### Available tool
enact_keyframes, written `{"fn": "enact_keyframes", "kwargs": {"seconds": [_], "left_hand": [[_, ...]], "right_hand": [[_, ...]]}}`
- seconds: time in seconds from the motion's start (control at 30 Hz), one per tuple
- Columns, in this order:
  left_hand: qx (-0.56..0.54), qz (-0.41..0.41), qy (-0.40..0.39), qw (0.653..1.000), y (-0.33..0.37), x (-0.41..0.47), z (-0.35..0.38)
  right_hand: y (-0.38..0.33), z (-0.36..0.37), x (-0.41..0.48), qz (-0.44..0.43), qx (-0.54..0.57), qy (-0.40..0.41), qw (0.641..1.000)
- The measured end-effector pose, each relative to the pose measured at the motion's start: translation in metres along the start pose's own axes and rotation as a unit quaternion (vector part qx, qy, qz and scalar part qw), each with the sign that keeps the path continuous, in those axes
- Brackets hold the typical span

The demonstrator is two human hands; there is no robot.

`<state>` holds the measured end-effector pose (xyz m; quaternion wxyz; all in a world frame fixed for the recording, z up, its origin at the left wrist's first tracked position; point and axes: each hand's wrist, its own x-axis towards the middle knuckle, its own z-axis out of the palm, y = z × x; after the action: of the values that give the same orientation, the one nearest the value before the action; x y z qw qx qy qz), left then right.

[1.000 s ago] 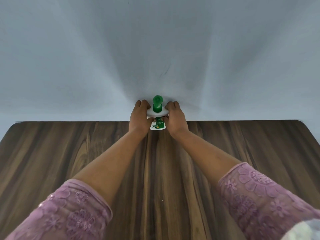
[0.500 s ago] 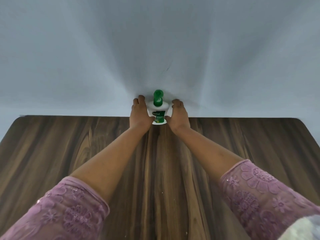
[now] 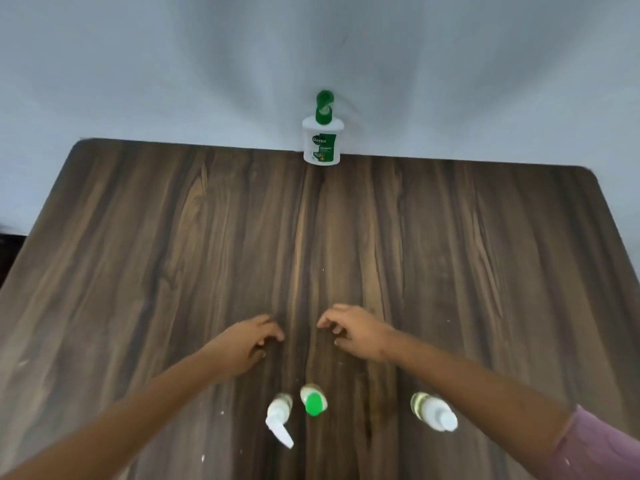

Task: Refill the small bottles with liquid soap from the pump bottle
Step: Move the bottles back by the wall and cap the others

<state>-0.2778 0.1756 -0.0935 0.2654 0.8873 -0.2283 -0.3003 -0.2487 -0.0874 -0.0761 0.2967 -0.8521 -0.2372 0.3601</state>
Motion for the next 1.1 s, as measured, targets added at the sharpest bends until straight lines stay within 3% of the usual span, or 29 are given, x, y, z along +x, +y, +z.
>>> {"fn": "enact_keyframes", "kwargs": {"seconds": [0.3,0.5,0.6,0.8,1.1], "left_hand": [[-0.125,-0.046,0.021,0.991,0.013,-0.089,0.070],[-0.253,-0.097,0.255,0.928,0.064,-0.081,0.110],[-0.271,-0.133,0.314,0.900,0.074,-0.076,0.116],[-0.296,-0.185,0.342,0.872,0.075,-0.067,0.111],[-0.257,-0.153,0.367,0.881,0.060,-0.037,0.084]], "right_hand": [[-0.058,0.041,-0.038,-0.074,0.043,-0.005,0.996],[-0.073,0.044,-0.032,-0.052,0.072,-0.013,0.996],[-0.077,0.049,-0.029,-0.032,0.059,-0.046,0.997],[-0.083,0.052,-0.021,-0.044,-0.019,-0.060,0.997],[-0.084,0.039,0.001,-0.015,-0.090,0.019,0.996]]}}
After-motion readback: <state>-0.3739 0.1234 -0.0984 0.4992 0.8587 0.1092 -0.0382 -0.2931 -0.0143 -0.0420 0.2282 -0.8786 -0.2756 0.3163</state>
